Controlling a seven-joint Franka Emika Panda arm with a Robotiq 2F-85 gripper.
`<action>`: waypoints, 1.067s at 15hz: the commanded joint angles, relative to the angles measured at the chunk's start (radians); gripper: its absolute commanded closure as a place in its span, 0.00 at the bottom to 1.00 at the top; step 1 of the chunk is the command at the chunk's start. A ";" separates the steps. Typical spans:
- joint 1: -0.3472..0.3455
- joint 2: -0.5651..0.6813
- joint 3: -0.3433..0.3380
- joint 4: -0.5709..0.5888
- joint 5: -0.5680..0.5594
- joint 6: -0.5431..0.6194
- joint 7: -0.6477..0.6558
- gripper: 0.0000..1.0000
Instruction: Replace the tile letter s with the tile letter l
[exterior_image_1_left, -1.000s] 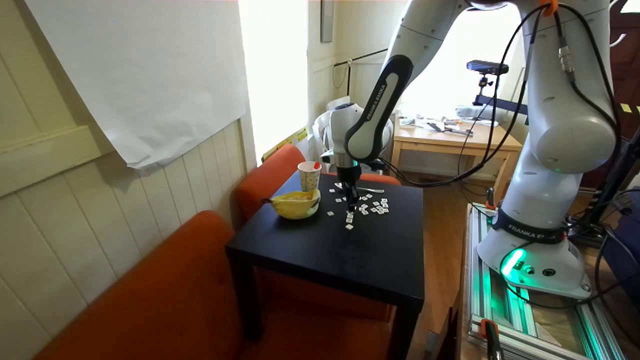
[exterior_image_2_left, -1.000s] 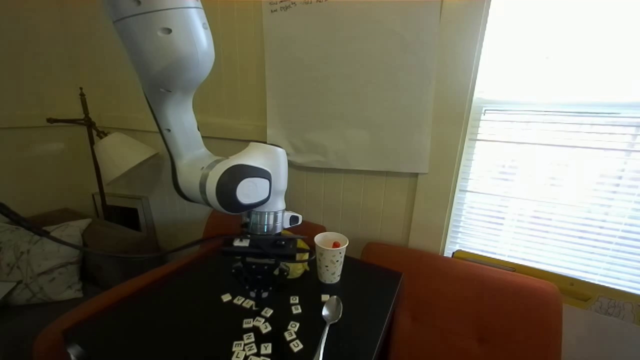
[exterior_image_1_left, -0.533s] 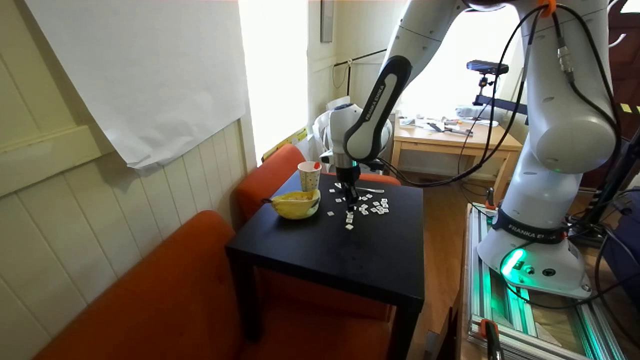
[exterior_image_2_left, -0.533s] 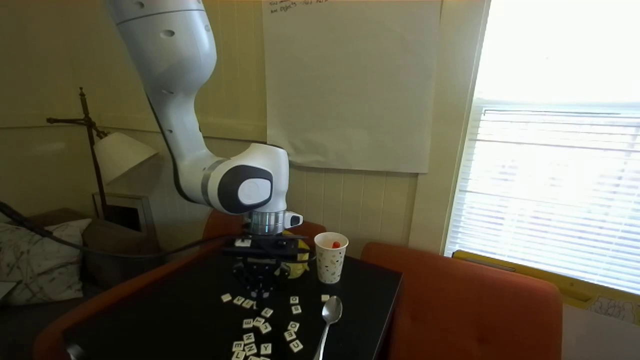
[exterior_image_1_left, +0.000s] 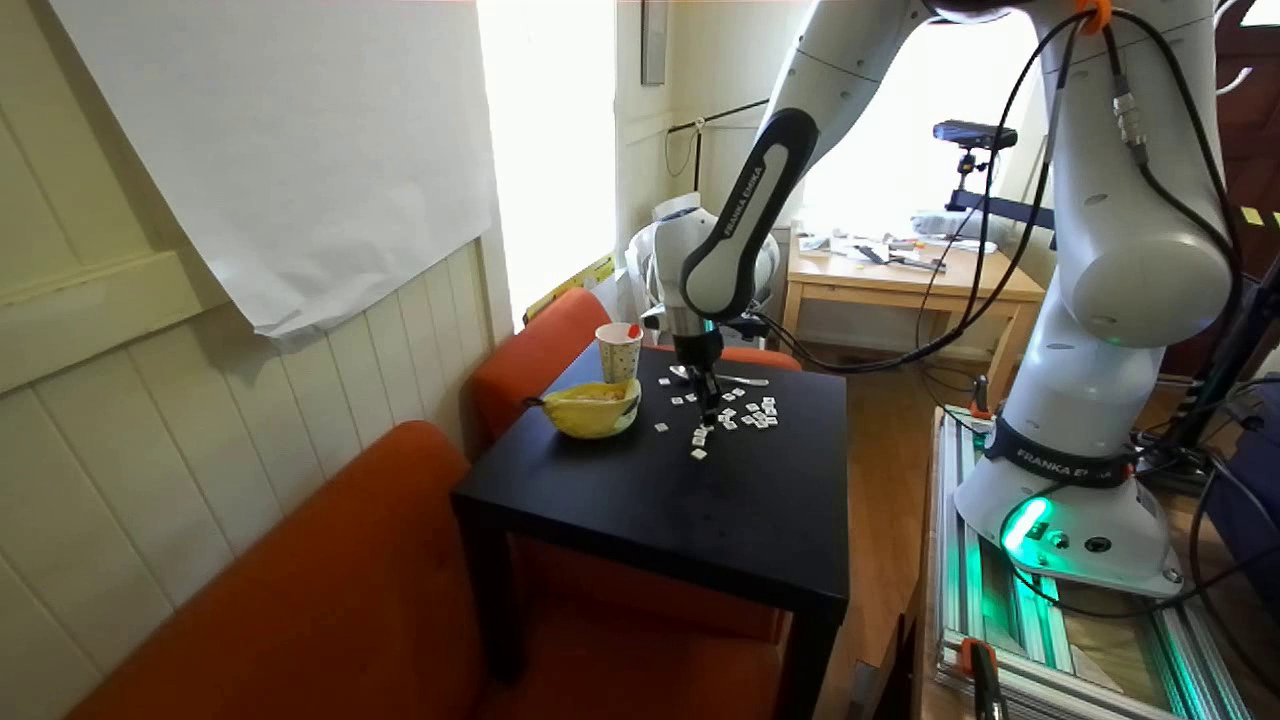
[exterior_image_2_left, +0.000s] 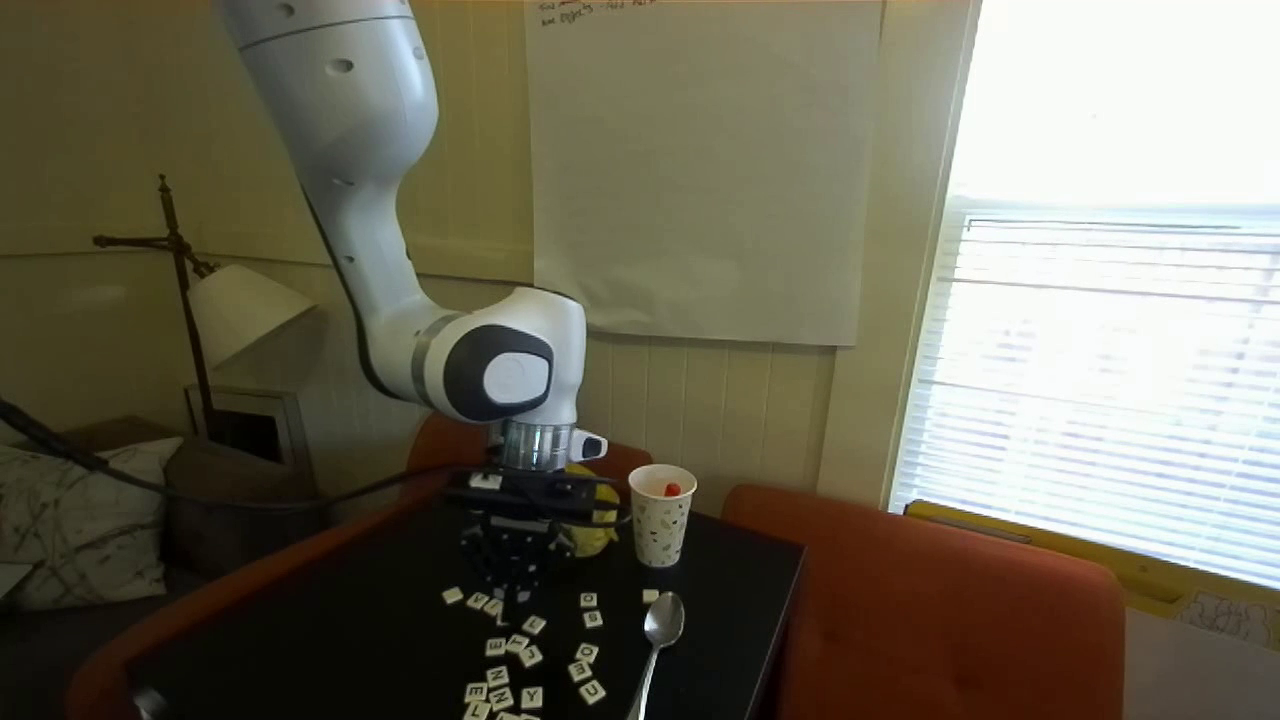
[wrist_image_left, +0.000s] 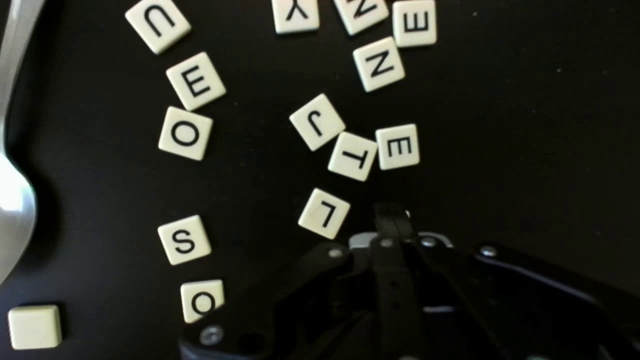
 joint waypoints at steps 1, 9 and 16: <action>-0.017 0.015 0.016 0.017 0.060 -0.048 0.013 1.00; -0.019 0.016 -0.001 0.022 0.124 -0.060 0.123 1.00; -0.031 0.021 -0.002 0.030 0.153 -0.053 0.225 1.00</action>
